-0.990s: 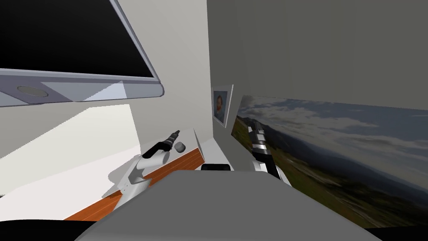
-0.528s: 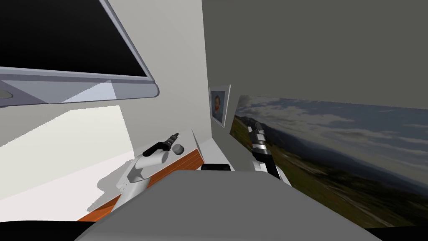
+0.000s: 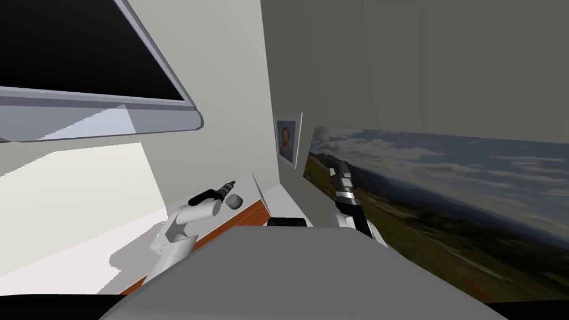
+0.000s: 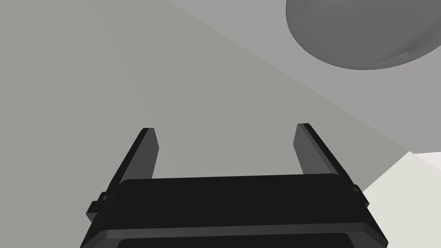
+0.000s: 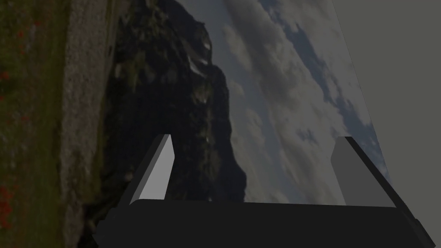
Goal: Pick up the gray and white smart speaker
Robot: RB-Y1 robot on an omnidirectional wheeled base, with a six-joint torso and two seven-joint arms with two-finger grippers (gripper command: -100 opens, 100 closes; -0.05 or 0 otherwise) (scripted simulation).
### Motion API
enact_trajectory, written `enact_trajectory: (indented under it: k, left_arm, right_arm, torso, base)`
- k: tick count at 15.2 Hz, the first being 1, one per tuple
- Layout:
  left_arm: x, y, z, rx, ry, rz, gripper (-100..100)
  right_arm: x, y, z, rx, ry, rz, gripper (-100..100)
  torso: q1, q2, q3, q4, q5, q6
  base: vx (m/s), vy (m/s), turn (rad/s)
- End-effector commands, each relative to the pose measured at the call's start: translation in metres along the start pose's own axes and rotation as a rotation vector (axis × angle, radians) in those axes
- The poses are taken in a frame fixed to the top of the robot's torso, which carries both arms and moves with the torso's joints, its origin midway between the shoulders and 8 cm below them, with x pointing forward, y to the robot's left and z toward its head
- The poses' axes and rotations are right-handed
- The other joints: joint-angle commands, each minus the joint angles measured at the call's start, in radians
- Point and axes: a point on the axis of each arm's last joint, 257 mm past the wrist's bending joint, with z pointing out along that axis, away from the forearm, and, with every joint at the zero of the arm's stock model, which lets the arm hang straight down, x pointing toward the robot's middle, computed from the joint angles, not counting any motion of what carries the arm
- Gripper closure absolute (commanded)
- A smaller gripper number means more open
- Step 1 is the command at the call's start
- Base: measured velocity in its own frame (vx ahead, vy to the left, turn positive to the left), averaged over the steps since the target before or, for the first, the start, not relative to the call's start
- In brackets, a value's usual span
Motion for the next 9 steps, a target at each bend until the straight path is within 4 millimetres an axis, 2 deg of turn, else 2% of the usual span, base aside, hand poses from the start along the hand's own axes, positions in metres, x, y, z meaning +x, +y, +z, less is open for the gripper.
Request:
enact_trajectory:
  k: [1,9]
  left_arm:
    - [0.001,0.012,0.001,-0.042,0.022,0.010,-100]
    - [0.011,0.057,0.000,-0.189,0.111,0.036,-100]
  right_arm:
    - [0.000,0.000,0.000,0.000,0.000,0.000,0]
    - [0.000,0.000,0.000,0.000,0.000,0.000,0]
  torso:
    - [0.000,0.000,0.000,0.000,0.000,0.000]
    - [0.000,0.000,0.000,0.000,0.000,-0.001]
  base:
    - [-0.008,0.038,-0.175]
    - [-0.006,0.033,-0.111]
